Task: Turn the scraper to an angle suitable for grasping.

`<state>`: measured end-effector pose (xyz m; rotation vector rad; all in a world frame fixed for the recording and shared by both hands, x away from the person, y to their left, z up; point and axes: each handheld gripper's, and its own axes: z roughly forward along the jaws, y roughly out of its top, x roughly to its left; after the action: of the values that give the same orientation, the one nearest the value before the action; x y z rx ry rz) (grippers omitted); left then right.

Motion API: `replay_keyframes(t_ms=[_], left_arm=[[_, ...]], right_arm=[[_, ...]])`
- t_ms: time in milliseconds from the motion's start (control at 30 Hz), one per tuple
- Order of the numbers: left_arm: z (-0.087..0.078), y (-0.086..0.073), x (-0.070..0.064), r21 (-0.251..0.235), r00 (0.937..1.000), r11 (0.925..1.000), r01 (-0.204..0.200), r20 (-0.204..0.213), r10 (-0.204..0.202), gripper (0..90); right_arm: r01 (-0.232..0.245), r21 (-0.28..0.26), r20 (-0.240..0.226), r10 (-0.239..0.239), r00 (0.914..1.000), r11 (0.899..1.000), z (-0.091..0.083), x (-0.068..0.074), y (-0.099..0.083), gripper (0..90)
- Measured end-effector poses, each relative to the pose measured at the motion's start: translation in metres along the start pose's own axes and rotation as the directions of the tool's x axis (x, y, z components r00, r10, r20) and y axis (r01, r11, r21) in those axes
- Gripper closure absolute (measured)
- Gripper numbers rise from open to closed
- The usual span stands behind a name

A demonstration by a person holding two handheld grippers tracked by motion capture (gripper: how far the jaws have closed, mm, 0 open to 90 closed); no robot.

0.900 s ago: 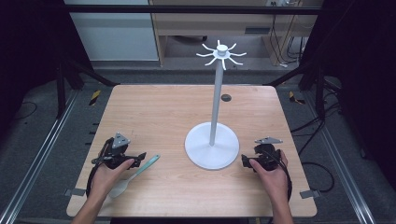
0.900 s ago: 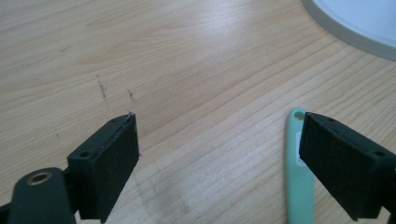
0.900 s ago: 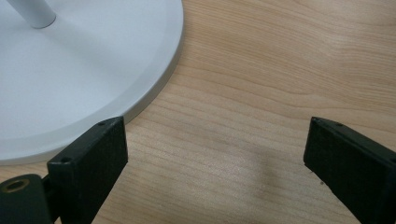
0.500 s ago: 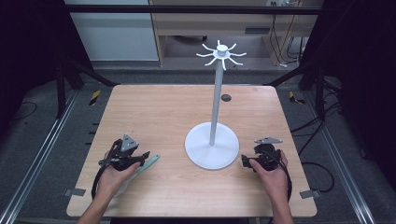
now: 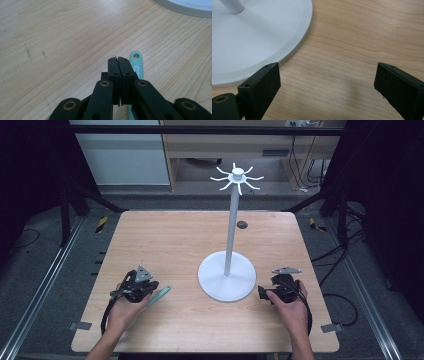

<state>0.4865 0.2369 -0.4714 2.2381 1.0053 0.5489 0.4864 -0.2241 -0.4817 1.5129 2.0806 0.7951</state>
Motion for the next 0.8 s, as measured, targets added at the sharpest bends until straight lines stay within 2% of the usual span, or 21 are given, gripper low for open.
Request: replay_keyframes(t_ms=[267, 433, 567, 800], left_arm=[[0.004, -0.001, 0.001, 0.027, 1.0, 0.9996, 0.008, 0.002, -0.009, 90.0], [0.006, -0.001, 0.001, 0.044, 0.9997, 0.9989, 0.013, 0.022, -0.014, 90.0], [0.011, -0.001, -0.003, 0.063, 0.9994, 0.998, 0.001, 0.036, -0.003, 90.0], [0.016, -0.001, -0.005, 0.074, 0.9994, 0.9972, -0.009, 0.035, 0.006, 90.0]], right_arm=[[-0.004, 0.005, 0.002, 0.004, 1.0, 1.0, 0.0, 0.0, 0.0, 7.3], [-0.002, 0.005, 0.001, 0.002, 1.0, 1.0, 0.001, 0.001, 0.0, 7.3], [-0.002, 0.005, 0.001, 0.002, 1.0, 1.0, 0.001, 0.001, 0.0, 7.4], [-0.002, 0.006, 0.0, 0.002, 1.0, 1.0, 0.001, 0.001, 0.0, 7.3]])
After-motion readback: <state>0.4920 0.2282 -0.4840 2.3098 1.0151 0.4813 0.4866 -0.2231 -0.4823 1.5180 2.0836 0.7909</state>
